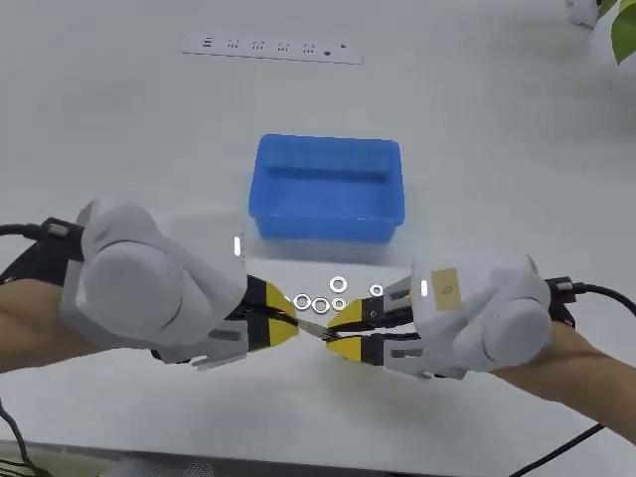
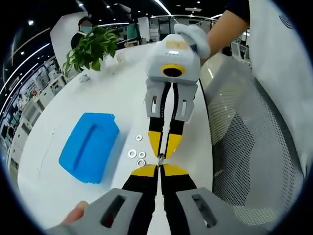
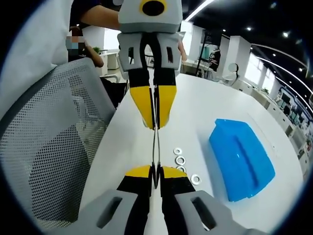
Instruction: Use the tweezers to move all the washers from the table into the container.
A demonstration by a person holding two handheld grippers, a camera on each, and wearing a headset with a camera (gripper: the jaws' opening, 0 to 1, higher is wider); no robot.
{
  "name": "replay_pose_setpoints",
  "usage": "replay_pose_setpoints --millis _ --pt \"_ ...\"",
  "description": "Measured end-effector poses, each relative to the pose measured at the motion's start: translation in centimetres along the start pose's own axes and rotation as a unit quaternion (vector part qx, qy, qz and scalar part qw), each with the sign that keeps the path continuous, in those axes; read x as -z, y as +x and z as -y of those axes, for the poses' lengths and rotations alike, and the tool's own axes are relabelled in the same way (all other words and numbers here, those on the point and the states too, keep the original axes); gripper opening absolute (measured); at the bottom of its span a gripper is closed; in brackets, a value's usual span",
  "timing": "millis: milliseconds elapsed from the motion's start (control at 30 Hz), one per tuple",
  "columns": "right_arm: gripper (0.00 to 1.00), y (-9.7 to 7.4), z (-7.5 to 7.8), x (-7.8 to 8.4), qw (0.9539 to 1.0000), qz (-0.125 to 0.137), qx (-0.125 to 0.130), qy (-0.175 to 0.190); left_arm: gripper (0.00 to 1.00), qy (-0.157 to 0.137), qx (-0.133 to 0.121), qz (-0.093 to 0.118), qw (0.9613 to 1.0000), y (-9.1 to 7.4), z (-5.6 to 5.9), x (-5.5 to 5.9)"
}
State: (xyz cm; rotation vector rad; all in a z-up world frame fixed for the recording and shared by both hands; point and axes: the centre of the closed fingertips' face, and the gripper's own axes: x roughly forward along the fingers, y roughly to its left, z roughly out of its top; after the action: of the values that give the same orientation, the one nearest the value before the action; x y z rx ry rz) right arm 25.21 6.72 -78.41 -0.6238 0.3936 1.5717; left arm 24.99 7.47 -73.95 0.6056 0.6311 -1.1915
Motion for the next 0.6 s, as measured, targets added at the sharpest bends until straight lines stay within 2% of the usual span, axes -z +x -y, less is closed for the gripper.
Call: replay_pose_setpoints --millis 100,233,367,467,500,600 --pt "0.06 -0.2 0.1 -0.6 0.9997 0.022 0.001 0.013 0.05 -0.011 -0.011 0.041 0.9991 0.0 -0.4 -1.7" --pt "0.06 -0.1 0.2 -0.7 0.9996 0.025 0.005 0.013 0.05 -0.019 -0.009 0.049 0.9986 0.4 -0.5 -2.2" --pt "0.06 -0.1 0.1 -0.3 0.9997 0.020 0.004 0.009 0.10 -0.019 -0.009 0.045 0.9988 0.9 -0.7 -2.0" --pt "0.06 -0.1 -0.1 -0.3 0.9998 0.017 0.003 0.006 0.13 -0.016 -0.002 0.049 0.9986 0.9 -0.4 -2.2" --pt "0.06 -0.1 -0.1 -0.3 0.9998 0.018 0.002 0.005 0.14 -0.019 0.007 0.053 0.9984 0.9 -0.1 -2.3" --pt "0.06 0.1 -0.2 -0.5 0.9998 0.020 0.000 0.007 0.14 -0.014 0.010 0.058 0.9982 1.1 0.0 -2.5"
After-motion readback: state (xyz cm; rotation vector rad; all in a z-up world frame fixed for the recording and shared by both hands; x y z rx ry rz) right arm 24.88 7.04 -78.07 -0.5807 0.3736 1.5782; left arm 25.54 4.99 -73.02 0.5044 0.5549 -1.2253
